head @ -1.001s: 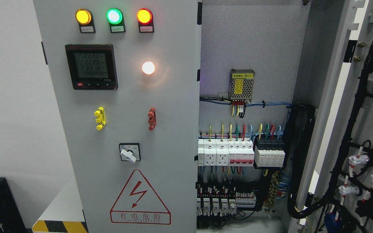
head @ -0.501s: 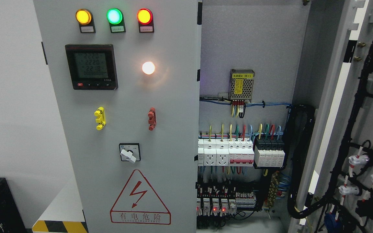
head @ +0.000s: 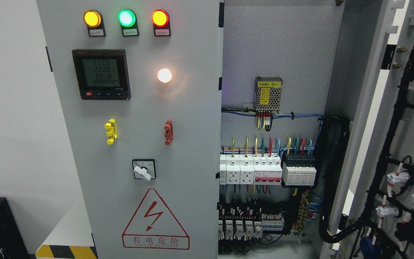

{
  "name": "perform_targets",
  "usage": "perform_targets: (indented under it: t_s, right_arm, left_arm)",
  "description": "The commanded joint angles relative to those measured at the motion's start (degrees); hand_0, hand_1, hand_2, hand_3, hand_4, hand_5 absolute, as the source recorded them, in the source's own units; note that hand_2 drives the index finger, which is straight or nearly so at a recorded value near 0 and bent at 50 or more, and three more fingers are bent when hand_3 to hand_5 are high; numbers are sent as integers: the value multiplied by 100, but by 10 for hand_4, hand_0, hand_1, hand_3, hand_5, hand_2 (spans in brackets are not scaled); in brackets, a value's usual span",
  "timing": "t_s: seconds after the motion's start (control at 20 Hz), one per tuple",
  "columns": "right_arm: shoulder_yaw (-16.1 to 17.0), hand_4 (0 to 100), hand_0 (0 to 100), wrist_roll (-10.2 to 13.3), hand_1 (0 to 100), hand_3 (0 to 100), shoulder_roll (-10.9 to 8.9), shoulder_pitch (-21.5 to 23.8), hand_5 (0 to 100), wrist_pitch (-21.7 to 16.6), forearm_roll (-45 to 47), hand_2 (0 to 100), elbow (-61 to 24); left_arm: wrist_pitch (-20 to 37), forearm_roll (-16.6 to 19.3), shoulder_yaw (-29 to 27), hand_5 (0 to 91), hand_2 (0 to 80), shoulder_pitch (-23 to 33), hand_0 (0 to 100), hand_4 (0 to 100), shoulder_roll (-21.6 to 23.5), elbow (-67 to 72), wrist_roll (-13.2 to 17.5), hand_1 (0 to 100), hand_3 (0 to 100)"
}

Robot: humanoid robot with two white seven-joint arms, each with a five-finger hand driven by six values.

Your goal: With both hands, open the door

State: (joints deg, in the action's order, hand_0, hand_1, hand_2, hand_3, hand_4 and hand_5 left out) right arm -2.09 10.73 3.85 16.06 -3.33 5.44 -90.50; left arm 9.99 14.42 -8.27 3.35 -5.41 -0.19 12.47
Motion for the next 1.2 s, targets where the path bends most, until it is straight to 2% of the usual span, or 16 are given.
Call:
perform_targets:
  t_s: [0.0, 0.15, 0.5, 0.65, 0.95, 1.15]
  right_arm:
    - [-572, 0, 0, 8, 0, 0, 1, 257, 0, -19, 1, 0, -2269]
    - [-880, 0, 0, -1, 0, 0, 10, 152, 0, -10, 1, 0, -2516]
    - [-916, 0, 0, 43, 0, 0, 28, -498, 0, -10, 1, 0, -2912]
    - [-1108, 0, 0, 52, 0, 0, 54, -1094, 0, -1, 1, 0, -2904]
    - [-1381, 0, 0, -1, 0, 0, 63, -1816, 0, 139, -8, 0, -2842]
    - [-1890, 0, 0, -9, 0, 0, 168, -2493, 0, 403, 27, 0, -2728]
  left_arm:
    - [3, 0, 45, 0, 0, -1, 837, 0, -22, -34, 1, 213, 0]
    - [2, 0, 45, 0, 0, -1, 837, 0, -22, -34, 1, 213, 0]
    - [-6, 0, 45, 0, 0, -1, 837, 0, -22, -34, 1, 213, 0]
    - [-6, 0, 45, 0, 0, -1, 836, 0, -22, -34, 1, 213, 0]
    - [3, 0, 36, 0, 0, -1, 837, 0, -13, -34, 1, 213, 0]
    - [-6, 0, 45, 0, 0, -1, 837, 0, -22, -34, 1, 213, 0]
